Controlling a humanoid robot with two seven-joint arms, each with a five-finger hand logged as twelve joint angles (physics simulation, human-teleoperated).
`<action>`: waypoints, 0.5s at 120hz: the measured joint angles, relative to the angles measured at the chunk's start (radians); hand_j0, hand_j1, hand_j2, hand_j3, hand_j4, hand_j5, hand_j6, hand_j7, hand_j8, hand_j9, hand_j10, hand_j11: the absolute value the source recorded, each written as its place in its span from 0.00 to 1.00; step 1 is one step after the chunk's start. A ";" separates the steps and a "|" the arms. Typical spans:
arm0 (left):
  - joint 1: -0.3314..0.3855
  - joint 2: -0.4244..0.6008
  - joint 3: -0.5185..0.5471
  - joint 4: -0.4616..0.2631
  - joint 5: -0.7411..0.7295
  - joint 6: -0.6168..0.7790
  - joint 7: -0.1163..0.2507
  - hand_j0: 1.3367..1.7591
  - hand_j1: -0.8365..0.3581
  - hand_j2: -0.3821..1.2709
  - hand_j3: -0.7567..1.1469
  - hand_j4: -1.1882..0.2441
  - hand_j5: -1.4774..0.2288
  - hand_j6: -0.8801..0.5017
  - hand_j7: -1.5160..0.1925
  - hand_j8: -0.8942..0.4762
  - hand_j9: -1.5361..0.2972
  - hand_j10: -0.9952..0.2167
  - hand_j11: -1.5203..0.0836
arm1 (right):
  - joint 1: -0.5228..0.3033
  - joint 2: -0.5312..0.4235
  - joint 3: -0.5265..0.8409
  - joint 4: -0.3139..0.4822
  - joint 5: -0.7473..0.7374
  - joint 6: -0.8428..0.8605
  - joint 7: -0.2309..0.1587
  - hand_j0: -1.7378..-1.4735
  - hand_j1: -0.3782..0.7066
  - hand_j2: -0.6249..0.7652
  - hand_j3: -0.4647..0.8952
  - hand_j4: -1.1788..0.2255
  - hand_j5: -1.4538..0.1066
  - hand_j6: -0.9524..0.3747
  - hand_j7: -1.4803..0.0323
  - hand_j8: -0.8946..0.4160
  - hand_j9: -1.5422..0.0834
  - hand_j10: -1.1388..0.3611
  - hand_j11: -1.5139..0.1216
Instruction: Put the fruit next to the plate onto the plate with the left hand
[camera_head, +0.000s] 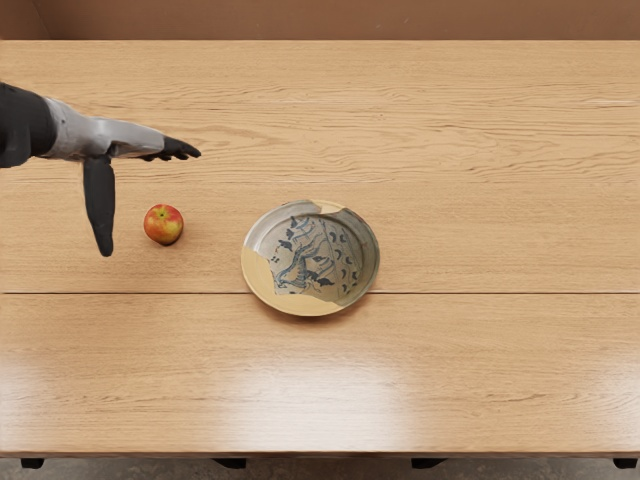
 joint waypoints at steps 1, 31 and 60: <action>0.001 -0.002 -0.001 -0.006 0.008 0.010 0.001 0.76 0.99 0.23 0.40 0.82 0.86 0.63 0.88 0.64 0.83 0.81 0.94 | 0.000 0.000 0.000 0.000 0.000 0.000 0.000 0.30 0.04 0.45 0.34 0.83 0.92 0.71 0.97 0.67 0.94 0.75 0.91; 0.127 -0.088 0.010 -0.077 0.296 0.234 0.015 0.76 0.97 0.23 0.40 0.81 0.85 0.62 0.87 0.63 0.82 0.80 0.93 | -0.001 0.000 0.000 0.000 0.000 0.000 0.000 0.30 0.04 0.45 0.34 0.83 0.92 0.71 0.97 0.67 0.94 0.75 0.91; 0.166 -0.115 0.080 -0.054 0.385 0.321 0.016 0.76 0.89 0.25 0.40 0.75 0.78 0.56 0.81 0.57 0.76 0.73 0.86 | -0.001 0.000 0.001 -0.001 0.000 0.000 0.000 0.30 0.04 0.45 0.34 0.83 0.92 0.71 0.97 0.67 0.94 0.75 0.91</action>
